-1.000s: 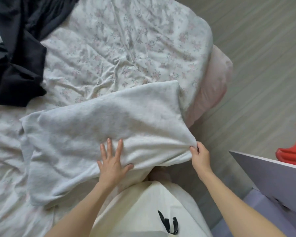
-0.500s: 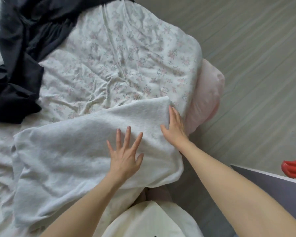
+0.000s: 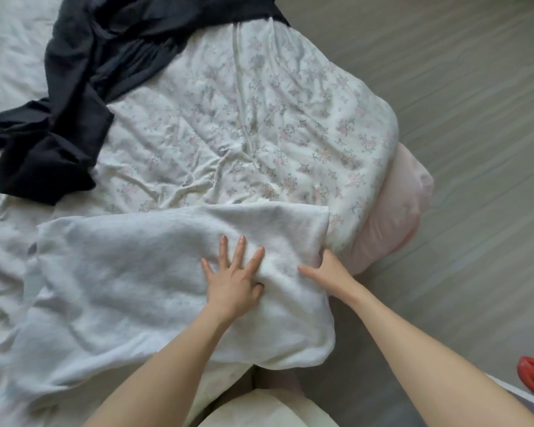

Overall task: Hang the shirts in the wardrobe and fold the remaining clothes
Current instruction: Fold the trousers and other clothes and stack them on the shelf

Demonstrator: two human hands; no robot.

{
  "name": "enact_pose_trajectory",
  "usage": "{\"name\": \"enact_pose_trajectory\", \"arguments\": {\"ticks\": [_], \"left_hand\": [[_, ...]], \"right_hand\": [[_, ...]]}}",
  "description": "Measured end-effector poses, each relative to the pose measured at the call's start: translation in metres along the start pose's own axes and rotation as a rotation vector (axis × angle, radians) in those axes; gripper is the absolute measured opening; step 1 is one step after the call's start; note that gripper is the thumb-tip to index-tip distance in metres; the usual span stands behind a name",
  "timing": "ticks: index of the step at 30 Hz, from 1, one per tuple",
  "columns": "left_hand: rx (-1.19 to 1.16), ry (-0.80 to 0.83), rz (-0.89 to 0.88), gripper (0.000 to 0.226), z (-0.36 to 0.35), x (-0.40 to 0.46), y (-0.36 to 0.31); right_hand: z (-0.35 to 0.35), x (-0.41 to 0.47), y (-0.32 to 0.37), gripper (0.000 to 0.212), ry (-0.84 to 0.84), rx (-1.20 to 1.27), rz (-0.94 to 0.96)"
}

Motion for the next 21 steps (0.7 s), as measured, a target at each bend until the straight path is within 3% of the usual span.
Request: {"name": "enact_pose_trajectory", "arguments": {"ticks": [4, 6, 9, 11, 16, 21], "left_hand": [[-0.336, 0.019, -0.044, 0.063, 0.014, -0.017, 0.016], [-0.734, 0.057, 0.023, 0.051, 0.028, -0.030, 0.038], [-1.357, 0.238, 0.220, 0.028, 0.037, -0.054, 0.083], [-1.607, 0.306, 0.326, 0.025, 0.038, -0.068, 0.120], [-1.902, 0.289, 0.443, 0.038, 0.045, -0.103, 0.225], [-1.953, 0.332, 0.372, 0.059, 0.045, -0.138, 0.316]], "right_hand": [[-0.002, -0.019, 0.029, 0.033, 0.030, -0.418, 0.096], [-0.009, -0.029, 0.069, 0.027, 0.059, -0.453, 0.192], [-0.043, -0.039, 0.138, 0.015, 0.176, -0.460, 0.338], [-0.078, -0.044, 0.179, 0.022, 0.229, -0.464, 0.410], [-0.178, -0.050, 0.245, 0.034, 0.198, -0.404, 0.410], [-0.285, -0.050, 0.281, 0.034, 0.233, -0.290, 0.355]]}}
Point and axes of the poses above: each hand's wrist, its own x-axis towards the middle knuckle, its own z-axis out of the back of the hand, y = z × x, the point moved 6 cm from there along x, towards the middle knuckle, and after that the axes turned 10 degrees about z, right-handed, at the moved point
